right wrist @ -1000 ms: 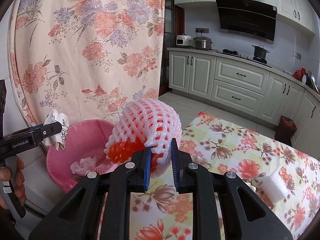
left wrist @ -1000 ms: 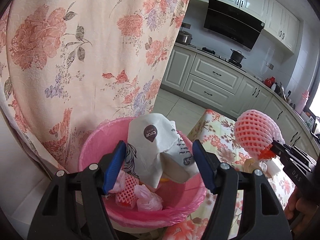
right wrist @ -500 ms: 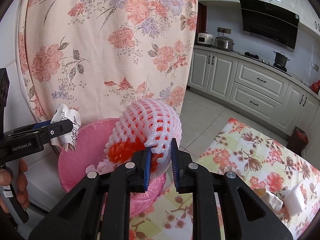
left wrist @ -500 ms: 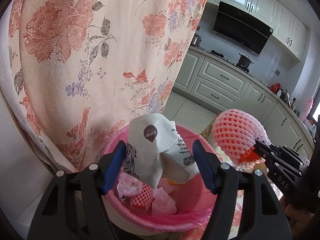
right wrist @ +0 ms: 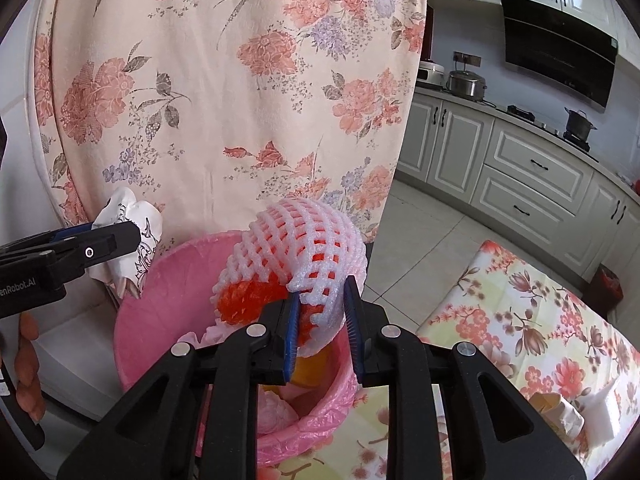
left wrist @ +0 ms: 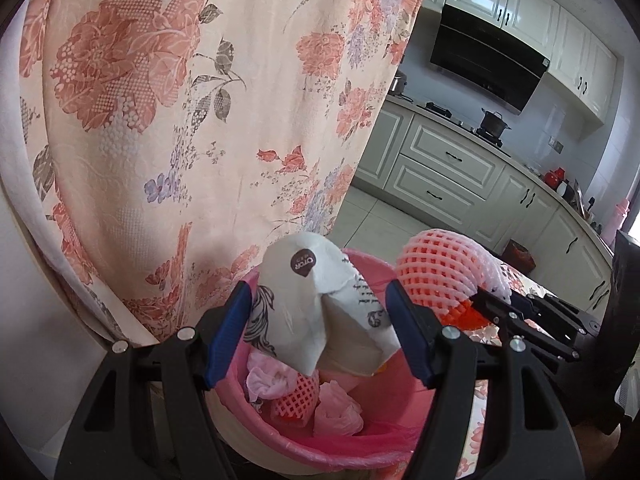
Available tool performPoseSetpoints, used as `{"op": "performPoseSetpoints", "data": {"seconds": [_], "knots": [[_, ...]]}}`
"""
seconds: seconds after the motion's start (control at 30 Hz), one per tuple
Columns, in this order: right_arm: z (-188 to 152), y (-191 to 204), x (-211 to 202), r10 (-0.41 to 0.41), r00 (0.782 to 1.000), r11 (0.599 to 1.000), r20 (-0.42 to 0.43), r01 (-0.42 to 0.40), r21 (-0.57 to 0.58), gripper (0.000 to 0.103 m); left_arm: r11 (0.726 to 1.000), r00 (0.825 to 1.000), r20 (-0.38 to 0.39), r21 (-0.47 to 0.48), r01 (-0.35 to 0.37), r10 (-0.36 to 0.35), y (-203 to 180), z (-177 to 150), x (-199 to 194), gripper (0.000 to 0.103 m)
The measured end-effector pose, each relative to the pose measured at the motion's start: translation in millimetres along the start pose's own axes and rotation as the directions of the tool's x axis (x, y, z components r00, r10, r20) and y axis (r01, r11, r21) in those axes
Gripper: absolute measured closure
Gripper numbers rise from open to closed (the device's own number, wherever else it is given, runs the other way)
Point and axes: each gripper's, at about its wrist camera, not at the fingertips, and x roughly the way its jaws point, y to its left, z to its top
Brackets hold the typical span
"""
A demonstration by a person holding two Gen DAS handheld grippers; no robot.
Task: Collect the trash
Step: 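Carry the foam net and paper cup over the pink bin and open both tools, then move both open tools back toward the remaining trash on the table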
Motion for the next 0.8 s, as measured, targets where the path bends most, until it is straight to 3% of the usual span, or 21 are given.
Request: {"op": "performPoseSetpoints", "data": {"seconds": [0.1, 0.2, 0.23, 0.8], "knots": [[-1, -1, 2, -0.006, 1.000, 1.000, -0.004, 0.006, -0.001, 0.074, 1.000, 1.000, -0.007, 0.003, 0.001, -0.001, -2, 0, 3, 0.034], [-2, -3, 4, -0.010, 1.000, 1.000, -0.009, 0.010, 0.001, 0.053, 1.000, 1.000, -0.005, 0.001, 0.001, -0.001, -3, -1, 2, 0.033], [-3, -4, 3, -0.012, 1.000, 1.000, -0.007, 0.012, 0.003, 0.051, 1.000, 1.000, -0.004, 0.002, 0.001, -0.001, -4, 0, 1, 0.033], [-21, -37, -20, -0.053, 0.999, 0.996, 0.007, 0.053, 0.065, 0.048, 1.000, 1.000, -0.003, 0.025, 0.012, -0.012, -23, -2, -4, 0.033]]}}
